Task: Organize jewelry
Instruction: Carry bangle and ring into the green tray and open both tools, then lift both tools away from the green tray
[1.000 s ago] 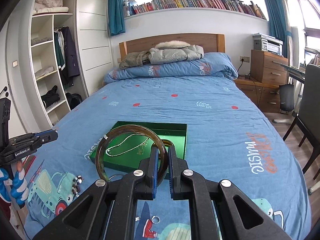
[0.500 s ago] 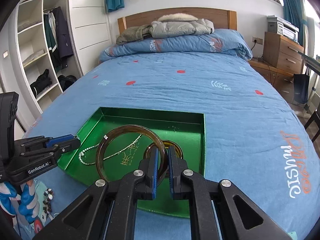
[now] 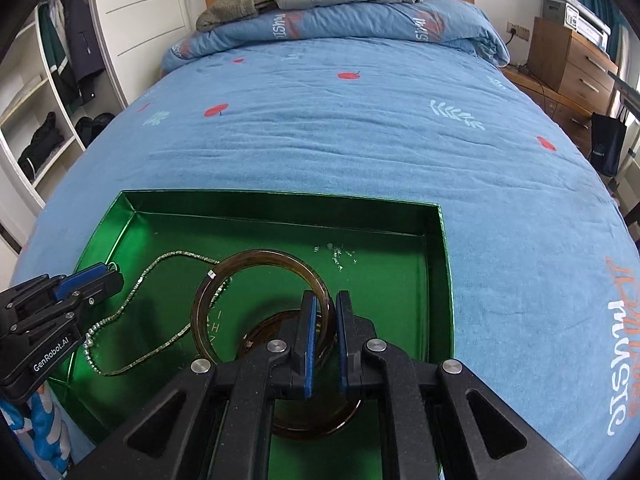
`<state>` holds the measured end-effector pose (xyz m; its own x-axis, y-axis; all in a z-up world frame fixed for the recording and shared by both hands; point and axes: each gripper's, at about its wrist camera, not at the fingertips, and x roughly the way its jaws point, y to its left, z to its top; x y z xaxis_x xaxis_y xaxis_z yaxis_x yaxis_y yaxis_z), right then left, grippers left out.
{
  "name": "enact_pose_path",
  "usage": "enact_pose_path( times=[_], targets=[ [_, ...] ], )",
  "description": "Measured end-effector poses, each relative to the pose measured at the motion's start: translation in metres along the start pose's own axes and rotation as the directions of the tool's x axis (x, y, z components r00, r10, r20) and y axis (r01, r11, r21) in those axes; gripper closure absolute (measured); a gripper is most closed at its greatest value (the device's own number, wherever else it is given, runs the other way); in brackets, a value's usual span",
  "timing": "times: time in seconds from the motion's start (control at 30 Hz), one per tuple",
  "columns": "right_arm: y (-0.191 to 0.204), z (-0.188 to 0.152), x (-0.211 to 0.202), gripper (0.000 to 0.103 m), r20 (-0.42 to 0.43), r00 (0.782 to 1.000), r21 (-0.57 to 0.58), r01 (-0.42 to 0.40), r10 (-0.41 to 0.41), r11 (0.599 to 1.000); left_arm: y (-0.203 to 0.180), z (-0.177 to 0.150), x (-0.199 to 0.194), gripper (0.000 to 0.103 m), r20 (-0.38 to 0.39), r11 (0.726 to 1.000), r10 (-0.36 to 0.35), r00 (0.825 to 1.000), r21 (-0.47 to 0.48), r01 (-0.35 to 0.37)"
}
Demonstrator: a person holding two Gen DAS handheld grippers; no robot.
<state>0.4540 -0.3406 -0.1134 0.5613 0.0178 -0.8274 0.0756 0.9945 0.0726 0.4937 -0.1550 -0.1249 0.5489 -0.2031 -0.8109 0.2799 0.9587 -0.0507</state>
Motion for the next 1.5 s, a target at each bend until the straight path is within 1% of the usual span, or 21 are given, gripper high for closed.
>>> enact_pose_path(
  times=[0.07, 0.17, 0.4, 0.47, 0.53, 0.6, 0.67, 0.77, 0.9, 1.0, 1.1, 1.17, 1.27, 1.37, 1.5],
  targets=[
    [0.003, 0.004, 0.003, 0.094, -0.009, 1.0, -0.02, 0.018, -0.018, 1.0, 0.002, -0.002, 0.005, 0.084, -0.011, 1.0, -0.008, 1.0, -0.012, 0.008],
    [0.007, 0.006, 0.007, 0.094, -0.022, 0.999, -0.051, 0.044, -0.045, 0.998, 0.003, -0.004, 0.006, 0.084, -0.005, 1.0, -0.006, 1.0, -0.018, 0.006],
    [0.003, 0.007, 0.009, 0.093, -0.038, 0.997, -0.036, 0.061, -0.062, 0.997, 0.008, -0.004, 0.003, 0.083, -0.004, 0.999, -0.034, 0.999, -0.037, 0.034],
    [0.001, 0.006, 0.008, 0.087, -0.043, 0.997, -0.024, 0.058, -0.059, 0.998, 0.011, -0.003, 0.002, 0.083, -0.012, 0.997, -0.053, 0.999, -0.053, 0.053],
    [-0.003, 0.006, 0.006, 0.076, -0.046, 0.997, -0.009, 0.055, -0.055, 0.998, 0.014, -0.002, 0.001, 0.081, -0.027, 0.995, -0.072, 0.997, -0.07, 0.07],
    [-0.007, 0.003, 0.0, 0.07, -0.036, 0.998, 0.011, 0.043, -0.043, 0.999, 0.017, -0.002, -0.005, 0.08, -0.029, 0.994, -0.08, 0.996, -0.079, 0.077],
    [-0.009, 0.0, -0.01, 0.07, -0.024, 0.999, 0.023, 0.036, -0.036, 0.999, 0.018, -0.002, -0.016, 0.078, -0.023, 0.993, -0.089, 0.996, -0.077, 0.087],
    [-0.014, -0.007, -0.034, 0.069, 0.015, 1.0, 0.045, 0.013, -0.014, 0.999, 0.019, -0.004, -0.044, 0.074, -0.001, 0.994, -0.091, 0.996, -0.064, 0.09],
    [-0.021, -0.025, -0.082, 0.068, 0.085, 0.996, 0.098, -0.046, 0.038, 0.994, 0.023, -0.01, -0.097, 0.071, 0.056, 0.995, -0.08, 0.995, -0.05, 0.083],
    [-0.025, -0.045, -0.121, 0.068, 0.136, 0.987, 0.12, -0.097, 0.08, 0.988, 0.029, -0.023, -0.14, 0.071, 0.102, 0.995, -0.083, 0.991, -0.038, 0.087],
    [-0.029, -0.068, -0.16, 0.068, 0.183, 0.978, 0.131, -0.13, 0.105, 0.983, 0.036, -0.041, -0.18, 0.071, 0.138, 0.998, -0.054, 0.989, -0.025, 0.058],
    [-0.031, -0.084, -0.187, 0.068, 0.215, 0.97, 0.13, -0.14, 0.11, 0.982, 0.041, -0.053, -0.203, 0.071, 0.14, 0.998, -0.048, 0.989, -0.02, 0.051],
    [-0.036, -0.108, -0.228, 0.068, 0.26, 0.958, 0.131, -0.155, 0.117, 0.979, 0.051, -0.074, -0.238, 0.071, 0.161, 0.999, -0.016, 0.987, -0.025, 0.02],
    [-0.041, -0.132, -0.264, 0.068, 0.295, 0.95, 0.119, -0.143, 0.102, 0.983, 0.059, -0.096, -0.269, 0.071, 0.173, 0.999, 0.023, 0.985, -0.042, -0.016],
    [-0.048, -0.16, -0.307, 0.068, 0.341, 0.936, 0.115, -0.139, 0.092, 0.984, 0.067, -0.123, -0.304, 0.071, 0.187, 0.998, 0.05, 0.981, -0.054, -0.041]
  ],
)
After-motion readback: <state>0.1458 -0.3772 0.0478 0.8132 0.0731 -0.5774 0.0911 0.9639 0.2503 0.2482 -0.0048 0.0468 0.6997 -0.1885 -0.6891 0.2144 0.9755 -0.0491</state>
